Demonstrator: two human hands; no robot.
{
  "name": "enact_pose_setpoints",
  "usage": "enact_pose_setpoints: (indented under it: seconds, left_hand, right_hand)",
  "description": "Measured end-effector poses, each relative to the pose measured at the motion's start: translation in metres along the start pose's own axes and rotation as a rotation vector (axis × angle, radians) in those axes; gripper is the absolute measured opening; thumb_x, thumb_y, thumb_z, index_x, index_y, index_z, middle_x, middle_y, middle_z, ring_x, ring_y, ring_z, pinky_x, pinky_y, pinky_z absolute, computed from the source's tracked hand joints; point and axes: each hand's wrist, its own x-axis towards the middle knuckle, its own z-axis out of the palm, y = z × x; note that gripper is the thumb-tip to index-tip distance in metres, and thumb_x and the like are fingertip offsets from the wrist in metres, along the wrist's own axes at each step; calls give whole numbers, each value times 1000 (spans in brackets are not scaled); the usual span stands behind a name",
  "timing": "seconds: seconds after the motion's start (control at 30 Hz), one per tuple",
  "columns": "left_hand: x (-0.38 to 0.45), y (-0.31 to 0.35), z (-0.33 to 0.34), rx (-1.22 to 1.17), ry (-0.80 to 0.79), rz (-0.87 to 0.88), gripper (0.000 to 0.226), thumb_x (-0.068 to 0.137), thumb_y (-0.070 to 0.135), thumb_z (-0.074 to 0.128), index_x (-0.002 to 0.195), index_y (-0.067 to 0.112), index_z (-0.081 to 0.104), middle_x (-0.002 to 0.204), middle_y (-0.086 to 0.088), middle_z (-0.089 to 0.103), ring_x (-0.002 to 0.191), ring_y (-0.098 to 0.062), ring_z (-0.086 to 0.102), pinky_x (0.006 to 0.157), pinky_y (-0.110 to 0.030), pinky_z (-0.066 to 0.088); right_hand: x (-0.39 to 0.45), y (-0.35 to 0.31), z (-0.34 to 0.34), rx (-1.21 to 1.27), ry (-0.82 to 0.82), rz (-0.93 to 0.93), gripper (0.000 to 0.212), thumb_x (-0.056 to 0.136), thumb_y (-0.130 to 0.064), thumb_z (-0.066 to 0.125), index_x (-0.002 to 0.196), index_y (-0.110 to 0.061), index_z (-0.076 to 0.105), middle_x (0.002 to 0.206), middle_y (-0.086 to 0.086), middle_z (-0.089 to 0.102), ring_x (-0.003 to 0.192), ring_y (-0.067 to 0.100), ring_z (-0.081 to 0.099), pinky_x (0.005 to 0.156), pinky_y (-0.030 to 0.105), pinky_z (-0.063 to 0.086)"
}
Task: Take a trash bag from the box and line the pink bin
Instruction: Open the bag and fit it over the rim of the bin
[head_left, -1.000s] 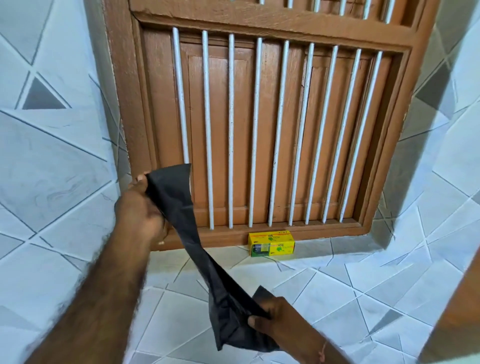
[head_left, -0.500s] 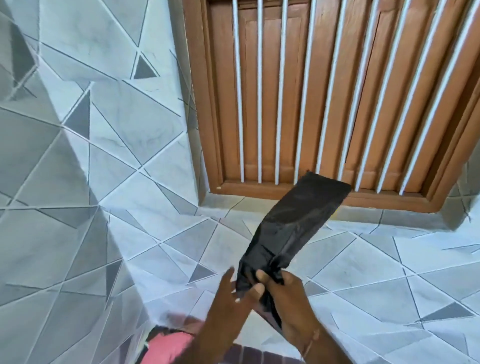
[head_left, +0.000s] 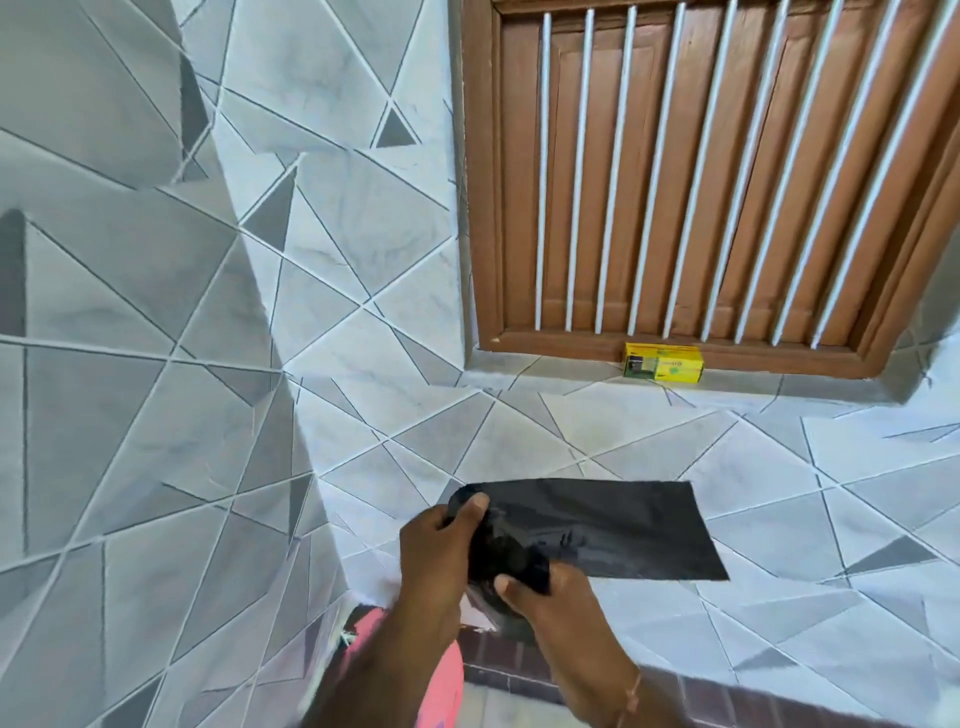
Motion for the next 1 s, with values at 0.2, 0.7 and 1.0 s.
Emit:
enact_pose_setpoints:
  seconds: [0.2, 0.7, 1.0]
  left_hand:
    - [-17, -17, -106, -120, -112, -106, 35, 90, 34, 64, 72, 3, 69, 72, -20, 65, 68, -28, 55, 67, -38, 48]
    - [-102, -15, -164, 224, -116, 127, 14, 92, 32, 59, 99, 20, 64, 89, 2, 69, 78, -17, 68, 69, -35, 59]
    - [-127, -6, -153, 191, -167, 300, 25, 84, 1, 60, 83, 21, 75, 79, 2, 76, 79, -18, 71, 78, -40, 59]
  right_hand:
    - [-52, 8, 62, 177, 147, 45, 15, 86, -19, 70, 93, -7, 75, 89, 13, 78, 84, 31, 75, 79, 52, 59]
    - [-125, -19, 101, 125, 37, -140, 8, 88, -4, 64, 86, -5, 72, 61, 0, 69, 51, 12, 57, 45, 17, 43]
    - [-129, -32, 92, 172, 56, -110, 29, 78, -18, 78, 61, 3, 67, 58, 18, 67, 48, 18, 58, 54, 26, 53]
